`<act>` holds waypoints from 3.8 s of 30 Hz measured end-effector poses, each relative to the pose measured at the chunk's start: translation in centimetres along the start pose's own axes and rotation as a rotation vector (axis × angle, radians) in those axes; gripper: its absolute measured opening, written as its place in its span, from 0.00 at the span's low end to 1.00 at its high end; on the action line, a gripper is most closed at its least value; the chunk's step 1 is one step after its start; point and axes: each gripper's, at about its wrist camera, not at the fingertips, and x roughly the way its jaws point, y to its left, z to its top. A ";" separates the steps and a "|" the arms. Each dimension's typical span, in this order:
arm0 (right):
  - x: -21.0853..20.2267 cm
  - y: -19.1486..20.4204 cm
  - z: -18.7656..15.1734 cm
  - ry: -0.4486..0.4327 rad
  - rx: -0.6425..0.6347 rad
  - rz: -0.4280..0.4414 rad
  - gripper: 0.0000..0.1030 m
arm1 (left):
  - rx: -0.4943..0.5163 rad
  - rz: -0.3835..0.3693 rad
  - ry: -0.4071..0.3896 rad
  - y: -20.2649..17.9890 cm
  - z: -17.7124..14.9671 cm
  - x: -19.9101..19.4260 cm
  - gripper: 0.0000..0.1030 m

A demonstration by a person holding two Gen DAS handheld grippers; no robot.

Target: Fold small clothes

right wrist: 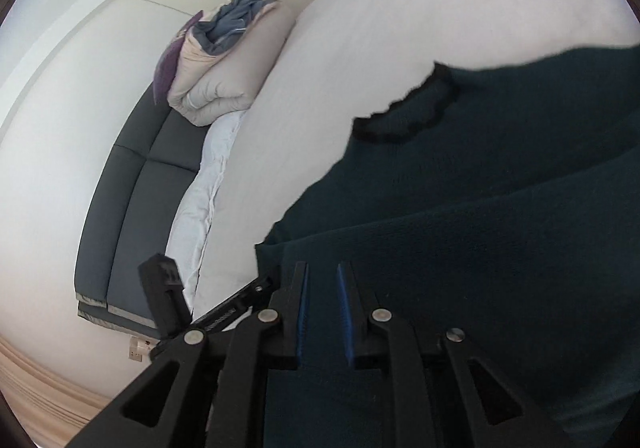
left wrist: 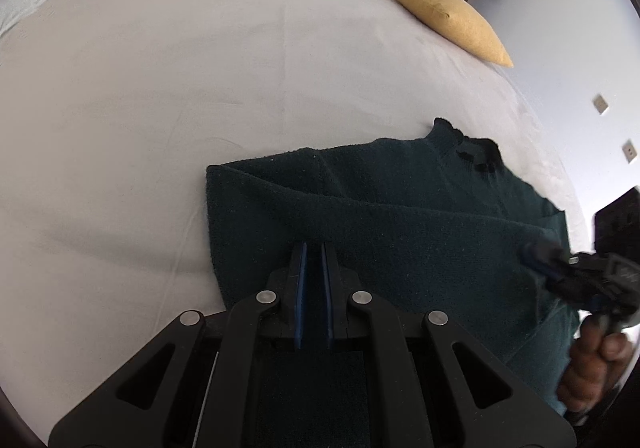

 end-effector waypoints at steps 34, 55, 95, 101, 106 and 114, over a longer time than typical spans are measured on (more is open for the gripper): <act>-12.2 -4.9 -8.5 -0.053 0.079 0.041 0.39 | -0.088 -0.234 0.053 2.9 -12.1 -7.3 0.06; -31.1 -7.1 -22.9 -0.131 -0.022 -0.246 0.76 | -0.199 -0.260 0.098 2.8 -28.4 -18.9 0.76; -31.7 -9.8 -25.7 0.009 0.037 -0.224 0.79 | -0.283 -0.359 0.312 4.6 -35.2 -17.0 0.29; -32.2 -10.2 -25.5 0.025 0.036 -0.232 0.79 | -0.279 -0.405 0.286 4.8 -34.7 -17.9 0.18; -32.1 -10.9 -25.4 0.050 0.042 -0.248 0.71 | -0.275 -0.426 0.270 5.1 -34.6 -18.5 0.10; -30.5 -10.8 -25.6 0.148 0.036 -0.285 0.48 | -0.236 -0.412 0.236 4.1 -34.4 -19.4 0.08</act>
